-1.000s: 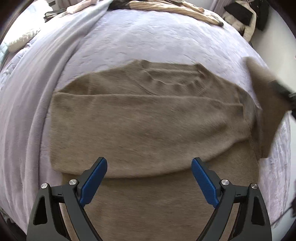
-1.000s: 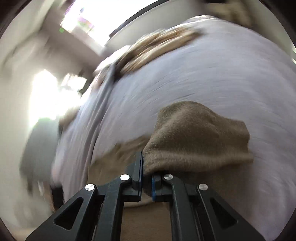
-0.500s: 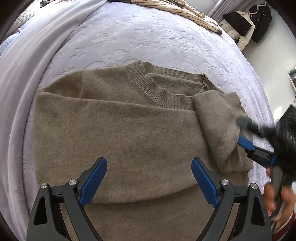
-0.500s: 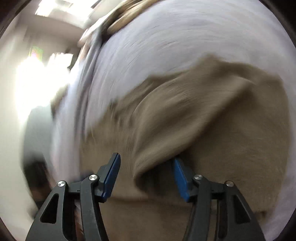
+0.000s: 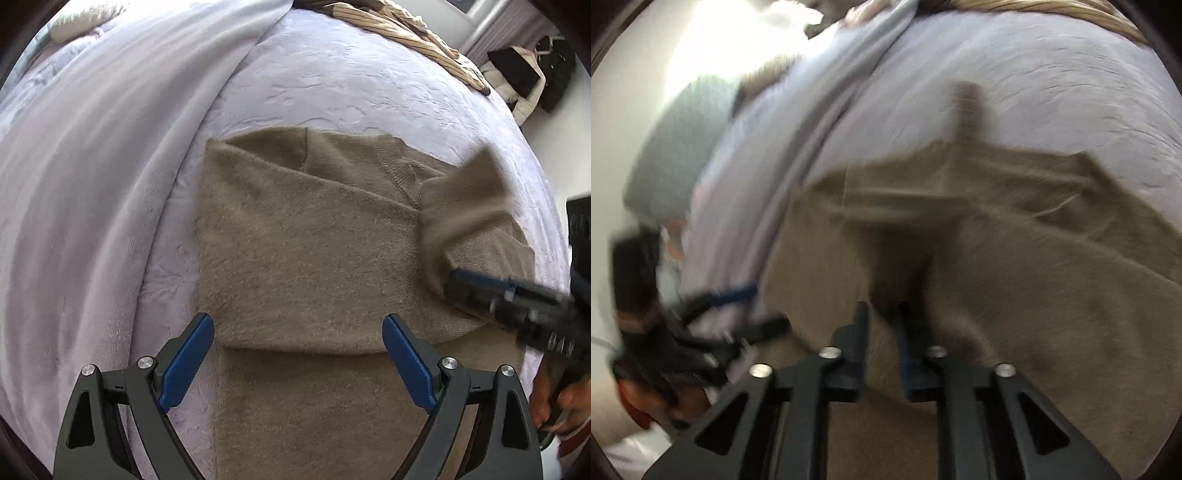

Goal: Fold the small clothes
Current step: 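Grasp the other sleeve with the right gripper while the left gripper grasps the collar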

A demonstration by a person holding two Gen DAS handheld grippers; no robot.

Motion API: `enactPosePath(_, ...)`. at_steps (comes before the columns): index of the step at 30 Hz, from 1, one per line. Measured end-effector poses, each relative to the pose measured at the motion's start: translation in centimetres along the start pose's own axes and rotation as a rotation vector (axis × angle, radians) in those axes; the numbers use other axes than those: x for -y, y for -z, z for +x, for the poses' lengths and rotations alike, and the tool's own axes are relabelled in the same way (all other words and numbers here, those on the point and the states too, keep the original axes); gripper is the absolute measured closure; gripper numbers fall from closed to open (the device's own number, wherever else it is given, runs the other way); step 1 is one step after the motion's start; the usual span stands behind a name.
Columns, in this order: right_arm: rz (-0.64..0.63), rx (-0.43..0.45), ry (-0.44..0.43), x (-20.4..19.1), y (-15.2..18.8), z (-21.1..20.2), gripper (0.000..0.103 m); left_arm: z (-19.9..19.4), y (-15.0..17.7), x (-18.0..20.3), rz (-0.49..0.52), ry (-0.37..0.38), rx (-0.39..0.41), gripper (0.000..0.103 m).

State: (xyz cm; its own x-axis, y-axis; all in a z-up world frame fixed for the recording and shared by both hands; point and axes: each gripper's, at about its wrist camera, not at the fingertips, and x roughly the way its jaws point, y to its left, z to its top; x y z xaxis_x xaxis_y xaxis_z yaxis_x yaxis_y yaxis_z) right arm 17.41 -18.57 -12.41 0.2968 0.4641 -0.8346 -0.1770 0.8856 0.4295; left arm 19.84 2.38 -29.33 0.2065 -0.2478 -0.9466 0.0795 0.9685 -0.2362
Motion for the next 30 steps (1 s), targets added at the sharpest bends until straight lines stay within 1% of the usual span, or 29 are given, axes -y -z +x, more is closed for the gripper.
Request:
enactPosePath(1, 0.001, -0.005, -0.005, -0.2, 0.4, 0.1, 0.067, 0.1, -0.1, 0.1, 0.000, 0.020, -0.005, 0.010)
enactPosePath(2, 0.013, -0.002, -0.021, -0.2, 0.7, 0.1, 0.054, 0.3, -0.1, 0.3, 0.002, 0.032, -0.007, 0.010)
enactPosePath(3, 0.038, 0.008, -0.032, 0.1, 1.3, -0.3, 0.049, 0.6, -0.2, 0.7, 0.006, 0.052, -0.011, 0.010)
enactPosePath(4, 0.074, 0.021, -0.037, 0.8, 2.0, -1.0, 0.047, 1.1, -0.4, 1.2, 0.010, 0.075, -0.019, 0.010)
enactPosePath(5, 0.117, 0.030, -0.045, 1.6, 3.0, -1.7, 0.047, 1.5, -0.5, 1.6, 0.011, 0.086, -0.024, 0.010)
enactPosePath(7, 0.216, 0.045, -0.054, 3.2, 6.0, -3.6, 0.047, 2.5, -1.0, 2.4, 0.000, 0.115, -0.033, 0.010)
enactPosePath(8, 0.292, 0.063, -0.062, 4.5, 7.4, -4.9, 0.047, 2.9, -1.4, 2.6, -0.014, 0.128, -0.036, 0.010)
enactPosePath(9, 0.378, 0.089, -0.080, 6.3, 8.7, -6.2, 0.047, 3.2, -1.7, 2.7, -0.032, 0.142, -0.039, 0.010)
enactPosePath(12, 0.668, 0.198, -0.174, 12.3, 12.9, -9.5, 0.047, 4.6, -3.1, 2.6, -0.111, 0.184, -0.059, 0.010)
enactPosePath(13, 0.721, 0.224, -0.194, 13.1, 13.5, -10.0, 0.047, 4.9, -3.7, 2.6, -0.139, 0.197, -0.058, 0.010)
enactPosePath(14, 0.796, 0.266, -0.224, 14.4, 14.8, -10.5, 0.047, 5.1, -4.2, 2.7, -0.167, 0.205, -0.052, 0.010)
enactPosePath(17, 0.879, 0.314, -0.251, 15.5, 16.8, -10.6, 0.047, 5.3, -5.5, 3.1, -0.224, 0.224, -0.035, 0.010)
enactPosePath(18, 0.907, 0.334, -0.254, 15.9, 17.2, -10.6, 0.047, 5.3, -6.0, 3.2, -0.244, 0.218, -0.026, 0.018)
enactPosePath(19, 0.924, 0.349, -0.259, 15.8, 17.7, -10.7, 0.047, 5.4, -6.3, 3.2, -0.252, 0.204, -0.022, 0.043)
enactPosePath(20, 0.960, 0.386, -0.266, 16.2, 18.2, -10.8, 0.047, 5.6, -6.6, 3.2, -0.252, 0.185, -0.031, 0.061)
enactPosePath(21, 0.985, 0.408, -0.272, 16.7, 18.6, -10.9, 0.047, 5.9, -6.9, 3.2, -0.246, 0.166, -0.047, 0.094)
enactPosePath(22, 1.024, 0.431, -0.276, 17.2, 19.0, -10.8, 0.047, 6.0, -6.9, 3.1, -0.248, 0.173, -0.050, 0.094)
enactPosePath(23, 1.065, 0.443, -0.273, 17.8, 19.2, -10.7, 0.047, 5.6, -6.9, 3.0, -0.252, 0.182, -0.033, 0.094)
enactPosePath(24, 1.095, 0.454, -0.278, 19.1, 19.3, -11.1, 0.050, 4.8, -6.8, 3.1, -0.239, 0.181, -0.009, 0.094)
enactPosePath(25, 1.123, 0.472, -0.286, 19.5, 19.5, -11.1, 0.073, 3.7, -6.6, 3.3, -0.216, 0.169, 0.021, 0.094)
enactPosePath(26, 1.124, 0.485, -0.294, 19.8, 19.4, -11.2, 0.097, 2.7, -6.3, 3.5, -0.191, 0.165, 0.045, 0.094)
enactPosePath(28, 1.064, 0.508, -0.295, 19.6, 18.2, -11.6, 0.097, 0.8, -5.1, 3.8, -0.139, 0.154, 0.084, 0.094)
enactPosePath(29, 0.987, 0.508, -0.265, 19.3, 17.4, -12.6, 0.097, 0.6, -4.5, 3.7, -0.128, 0.155, 0.082, 0.094)
enactPosePath(30, 0.939, 0.491, -0.228, 19.2, 16.8, -13.0, 0.097, 0.8, -3.7, 3.7, -0.109, 0.151, 0.069, 0.094)
